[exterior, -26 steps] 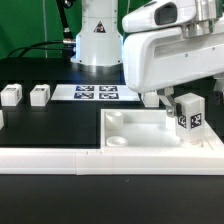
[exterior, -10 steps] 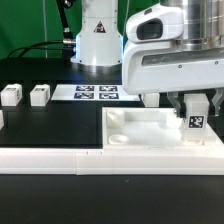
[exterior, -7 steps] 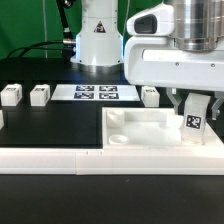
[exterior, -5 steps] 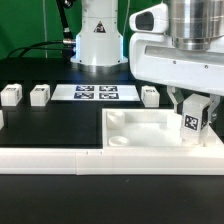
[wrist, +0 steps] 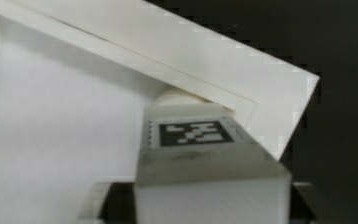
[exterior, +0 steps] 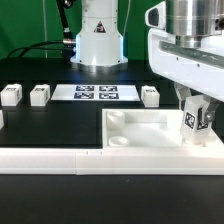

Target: Assemble square table

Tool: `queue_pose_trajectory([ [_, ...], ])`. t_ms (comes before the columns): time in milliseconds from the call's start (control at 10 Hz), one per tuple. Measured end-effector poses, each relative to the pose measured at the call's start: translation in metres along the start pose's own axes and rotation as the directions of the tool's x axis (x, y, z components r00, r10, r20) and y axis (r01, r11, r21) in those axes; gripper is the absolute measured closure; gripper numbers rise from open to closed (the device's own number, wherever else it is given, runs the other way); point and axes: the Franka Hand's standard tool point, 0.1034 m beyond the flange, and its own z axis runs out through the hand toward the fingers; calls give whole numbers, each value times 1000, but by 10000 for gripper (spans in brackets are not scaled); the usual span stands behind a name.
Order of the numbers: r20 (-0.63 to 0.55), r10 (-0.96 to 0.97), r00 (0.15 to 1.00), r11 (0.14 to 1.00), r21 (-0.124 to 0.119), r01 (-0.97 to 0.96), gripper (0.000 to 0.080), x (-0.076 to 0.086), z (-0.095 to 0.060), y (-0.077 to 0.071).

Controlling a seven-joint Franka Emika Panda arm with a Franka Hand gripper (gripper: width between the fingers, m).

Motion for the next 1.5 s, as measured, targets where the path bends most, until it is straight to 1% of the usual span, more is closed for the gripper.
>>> queue_pose_trajectory([
  [100, 7, 102, 995, 995, 3, -102, 503, -4, 0, 1],
  [200, 13, 130, 991, 991, 4, -131, 503, -5, 0, 1],
  [300, 14, 102, 995, 995, 4, -102, 503, -5, 0, 0],
  [400, 12, 32, 999, 999, 3, -32, 431, -6, 1, 1],
  [500, 4, -107, 994, 994, -1, 107, 279, -10, 1, 0],
  [600, -5, -250, 968, 968, 0, 250, 279, -14, 2, -1],
  [700, -5, -313, 950, 950, -1, 313, 177, -12, 2, -1],
  [800, -5, -377, 926, 926, -2, 377, 177, -12, 2, -1],
  [900, -5, -446, 895, 895, -3, 446, 156, -12, 3, 0],
  [1000, -4, -499, 867, 867, -4, 499, 151, -12, 3, 0],
  [1100, -21, -676, 737, 737, -29, 675, 151, -10, 3, 0],
  [1200, -38, -801, 597, 598, -43, 800, 150, -10, 3, -2],
  [1300, -51, -877, 477, 480, -52, 876, 150, -10, 3, -5],
  [1500, -46, -934, 356, 358, -57, 932, 150, 3, 1, -3],
])
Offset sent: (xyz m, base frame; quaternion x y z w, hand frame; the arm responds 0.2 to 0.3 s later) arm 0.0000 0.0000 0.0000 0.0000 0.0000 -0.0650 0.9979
